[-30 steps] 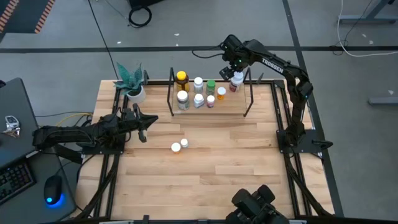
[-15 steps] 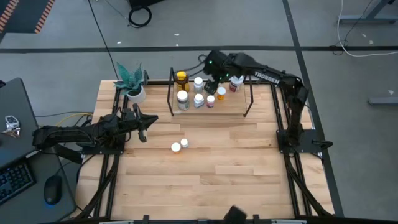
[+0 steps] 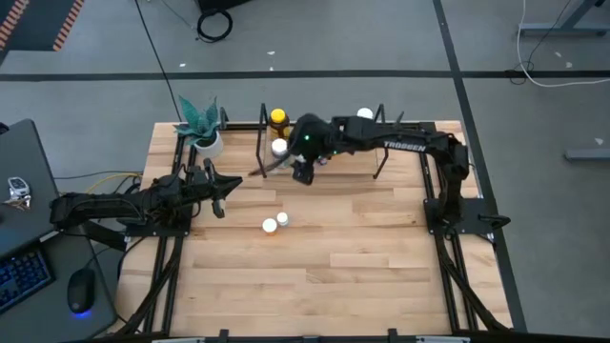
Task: Pick and place medicine bottles onto shelf by color
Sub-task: Put the white medicine bottle on the shelf
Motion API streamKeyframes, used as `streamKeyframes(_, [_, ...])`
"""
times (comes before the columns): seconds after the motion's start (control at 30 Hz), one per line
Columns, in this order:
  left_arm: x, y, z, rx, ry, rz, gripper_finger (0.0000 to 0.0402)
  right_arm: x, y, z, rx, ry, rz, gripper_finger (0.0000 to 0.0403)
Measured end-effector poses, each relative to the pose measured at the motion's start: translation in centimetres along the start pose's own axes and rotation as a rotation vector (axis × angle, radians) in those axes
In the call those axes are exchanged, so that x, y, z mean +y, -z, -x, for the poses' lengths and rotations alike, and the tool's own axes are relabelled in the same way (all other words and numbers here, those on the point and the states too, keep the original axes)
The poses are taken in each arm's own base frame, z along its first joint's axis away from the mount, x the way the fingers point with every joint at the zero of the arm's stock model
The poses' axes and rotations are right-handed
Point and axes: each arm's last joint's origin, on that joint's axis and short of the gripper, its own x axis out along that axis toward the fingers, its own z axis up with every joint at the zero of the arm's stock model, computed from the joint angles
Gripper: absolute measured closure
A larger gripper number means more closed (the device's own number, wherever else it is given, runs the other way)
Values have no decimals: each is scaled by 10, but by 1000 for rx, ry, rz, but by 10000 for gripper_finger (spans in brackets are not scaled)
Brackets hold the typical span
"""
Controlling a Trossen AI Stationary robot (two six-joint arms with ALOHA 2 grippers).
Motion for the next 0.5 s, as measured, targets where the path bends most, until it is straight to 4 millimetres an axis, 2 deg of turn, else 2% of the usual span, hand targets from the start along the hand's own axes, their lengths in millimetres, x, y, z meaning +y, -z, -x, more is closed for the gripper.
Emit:
streamKeyframes(0.23, [0,0,0,0,0,0,370,38,0,-12,-114,-62,81,136])
streamKeyframes(0.5, [0,0,0,0,-1,0,365,72,11,-25,-197,-120,146,136])
